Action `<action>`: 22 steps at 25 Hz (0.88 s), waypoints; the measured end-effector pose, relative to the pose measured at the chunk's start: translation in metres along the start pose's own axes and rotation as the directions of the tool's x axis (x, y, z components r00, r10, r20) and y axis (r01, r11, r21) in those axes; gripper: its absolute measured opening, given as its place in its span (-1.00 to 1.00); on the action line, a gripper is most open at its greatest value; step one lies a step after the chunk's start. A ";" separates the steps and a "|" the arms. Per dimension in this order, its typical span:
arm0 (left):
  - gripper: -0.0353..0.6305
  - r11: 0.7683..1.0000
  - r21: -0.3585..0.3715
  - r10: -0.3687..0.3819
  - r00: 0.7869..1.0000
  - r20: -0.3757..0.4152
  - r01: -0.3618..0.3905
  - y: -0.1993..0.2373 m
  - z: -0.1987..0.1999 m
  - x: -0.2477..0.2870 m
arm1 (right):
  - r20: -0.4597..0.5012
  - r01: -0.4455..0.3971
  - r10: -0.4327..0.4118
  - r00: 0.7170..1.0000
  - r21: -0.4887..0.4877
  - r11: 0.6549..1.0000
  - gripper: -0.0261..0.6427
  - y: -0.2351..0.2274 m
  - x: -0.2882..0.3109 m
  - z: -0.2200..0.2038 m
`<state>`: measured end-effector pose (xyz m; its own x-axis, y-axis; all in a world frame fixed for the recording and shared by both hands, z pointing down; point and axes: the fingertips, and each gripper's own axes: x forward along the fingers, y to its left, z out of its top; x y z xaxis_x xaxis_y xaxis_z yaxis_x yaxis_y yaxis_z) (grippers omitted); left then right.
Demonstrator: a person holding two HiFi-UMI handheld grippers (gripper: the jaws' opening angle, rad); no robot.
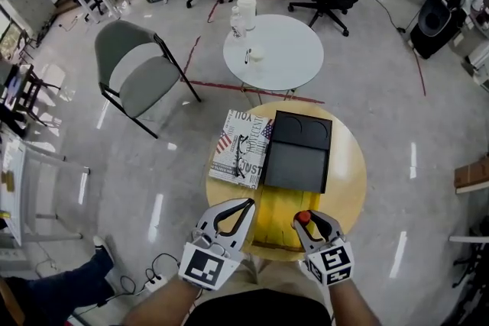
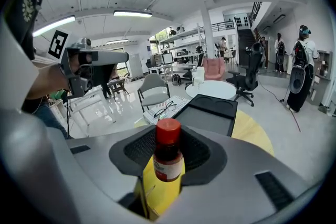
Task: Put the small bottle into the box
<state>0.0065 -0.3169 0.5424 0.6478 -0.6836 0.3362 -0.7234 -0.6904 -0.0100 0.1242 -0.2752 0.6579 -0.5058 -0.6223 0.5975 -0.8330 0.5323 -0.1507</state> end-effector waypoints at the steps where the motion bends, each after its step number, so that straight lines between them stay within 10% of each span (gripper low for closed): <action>1: -0.84 1.000 -0.002 -0.001 1.000 0.000 0.001 0.000 -0.001 0.001 | -0.007 -0.001 0.001 1.000 0.001 1.000 -0.48 -0.001 0.004 -0.004; 22: -0.84 1.000 -0.013 0.006 0.999 -0.047 -0.007 0.002 -0.020 0.007 | -0.112 -0.040 0.037 0.993 -0.025 0.999 -0.47 -0.008 0.058 -0.062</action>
<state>0.0047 -0.3177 0.5638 0.6314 -0.6761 0.3797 -0.7308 -0.6826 -0.0003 0.1157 -0.2803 0.7431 -0.5076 -0.5339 0.6762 -0.8063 0.5710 -0.1544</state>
